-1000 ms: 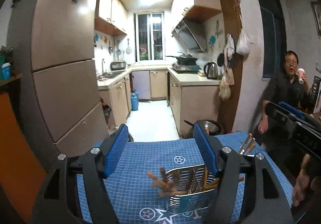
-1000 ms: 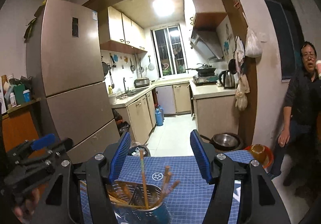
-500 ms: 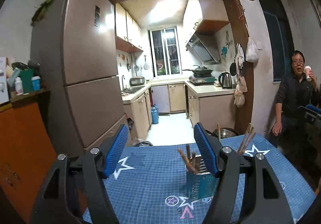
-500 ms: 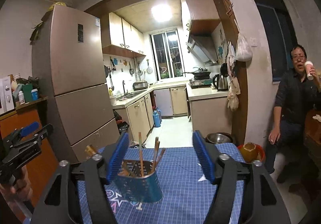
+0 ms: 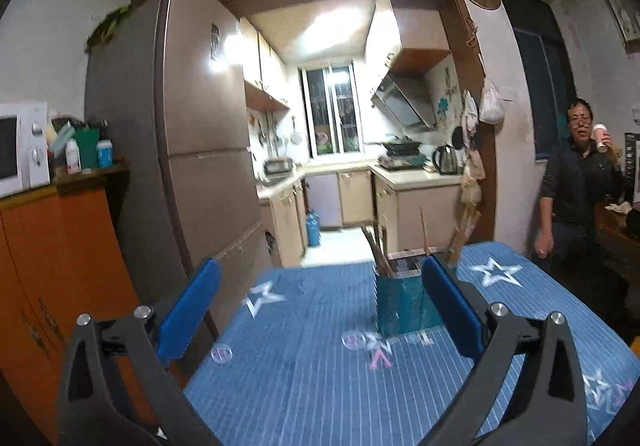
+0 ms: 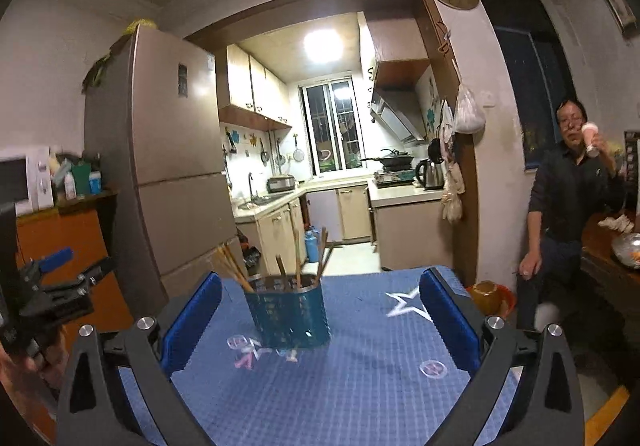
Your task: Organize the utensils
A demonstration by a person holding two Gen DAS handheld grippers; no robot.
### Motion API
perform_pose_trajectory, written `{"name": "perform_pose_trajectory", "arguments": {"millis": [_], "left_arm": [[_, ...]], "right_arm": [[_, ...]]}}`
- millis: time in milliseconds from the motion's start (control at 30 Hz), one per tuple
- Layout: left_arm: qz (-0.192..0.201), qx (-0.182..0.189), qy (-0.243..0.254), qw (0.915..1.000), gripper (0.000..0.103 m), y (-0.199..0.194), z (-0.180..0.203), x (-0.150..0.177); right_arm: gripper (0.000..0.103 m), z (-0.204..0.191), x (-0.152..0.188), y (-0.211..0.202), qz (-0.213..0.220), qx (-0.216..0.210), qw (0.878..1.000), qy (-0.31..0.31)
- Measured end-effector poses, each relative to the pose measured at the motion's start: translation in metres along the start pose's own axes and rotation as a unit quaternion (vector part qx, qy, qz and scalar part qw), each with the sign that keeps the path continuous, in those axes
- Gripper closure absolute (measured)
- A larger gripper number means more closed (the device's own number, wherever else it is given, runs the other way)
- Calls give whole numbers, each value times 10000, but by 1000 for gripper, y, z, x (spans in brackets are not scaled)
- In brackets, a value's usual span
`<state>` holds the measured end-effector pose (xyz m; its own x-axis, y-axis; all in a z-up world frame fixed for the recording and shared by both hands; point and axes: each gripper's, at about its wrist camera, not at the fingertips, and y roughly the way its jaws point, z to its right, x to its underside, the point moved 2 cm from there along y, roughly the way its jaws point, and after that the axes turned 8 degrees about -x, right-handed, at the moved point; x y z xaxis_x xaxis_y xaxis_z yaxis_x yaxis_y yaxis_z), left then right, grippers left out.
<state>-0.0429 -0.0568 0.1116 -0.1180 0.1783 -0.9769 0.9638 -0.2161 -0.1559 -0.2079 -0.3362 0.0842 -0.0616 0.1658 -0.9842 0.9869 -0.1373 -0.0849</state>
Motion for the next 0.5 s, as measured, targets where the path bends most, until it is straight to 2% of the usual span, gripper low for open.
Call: {"name": "perform_pose_trajectory", "arguments": {"millis": [100, 233, 300, 500], "left_arm": [[-306, 103, 31, 9995, 6, -6, -3, 15], [-493, 92, -217, 9985, 5, -17, -12, 37], [-480, 1, -376, 9981, 5, -25, -17, 47], [-260, -422, -7, 9988, 5, -42, -13, 62]], "right_arm": [[4, -12, 15, -16, -24, 140, 9997, -199], [4, -34, 31, -29, -101, 354, 9983, -460], [4, -47, 37, -36, -8, 414, 9974, -591], [4, -77, 48, -55, 223, 597, 9948, -800]]}}
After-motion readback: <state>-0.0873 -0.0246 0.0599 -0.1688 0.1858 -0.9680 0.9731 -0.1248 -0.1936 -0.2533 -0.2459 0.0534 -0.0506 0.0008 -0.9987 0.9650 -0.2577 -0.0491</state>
